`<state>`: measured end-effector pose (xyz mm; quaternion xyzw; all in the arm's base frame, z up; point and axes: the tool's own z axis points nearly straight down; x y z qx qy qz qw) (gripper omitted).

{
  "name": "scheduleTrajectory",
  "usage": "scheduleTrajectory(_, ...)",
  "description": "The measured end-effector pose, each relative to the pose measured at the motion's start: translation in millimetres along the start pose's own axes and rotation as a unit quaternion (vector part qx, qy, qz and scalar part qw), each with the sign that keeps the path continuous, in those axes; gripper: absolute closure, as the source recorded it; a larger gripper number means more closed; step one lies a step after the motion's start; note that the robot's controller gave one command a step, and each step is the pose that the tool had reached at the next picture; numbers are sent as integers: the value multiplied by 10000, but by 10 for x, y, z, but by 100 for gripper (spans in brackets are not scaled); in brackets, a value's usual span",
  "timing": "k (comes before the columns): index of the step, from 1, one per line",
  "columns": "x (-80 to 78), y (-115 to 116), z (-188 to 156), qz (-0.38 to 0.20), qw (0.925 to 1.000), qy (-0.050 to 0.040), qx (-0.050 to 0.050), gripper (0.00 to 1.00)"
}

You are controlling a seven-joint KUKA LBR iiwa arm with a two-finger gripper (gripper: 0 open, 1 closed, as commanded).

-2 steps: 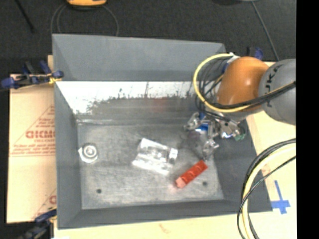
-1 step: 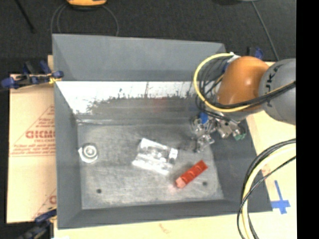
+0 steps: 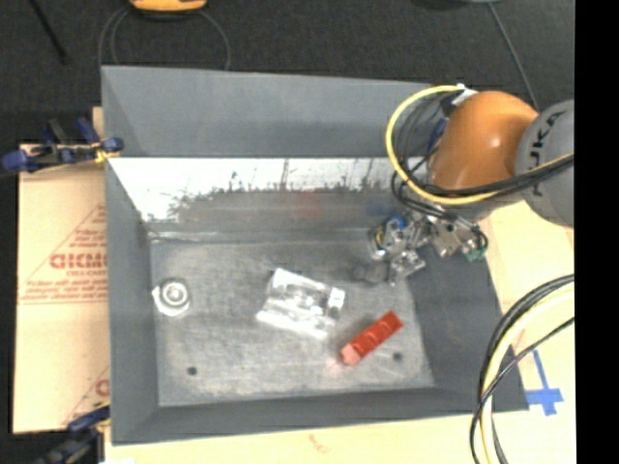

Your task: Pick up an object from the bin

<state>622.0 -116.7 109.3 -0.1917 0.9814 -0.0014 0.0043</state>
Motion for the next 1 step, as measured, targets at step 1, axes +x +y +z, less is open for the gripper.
scheduleTrajectory(1,-26,-33,-712,33,10000,-13,21,100)
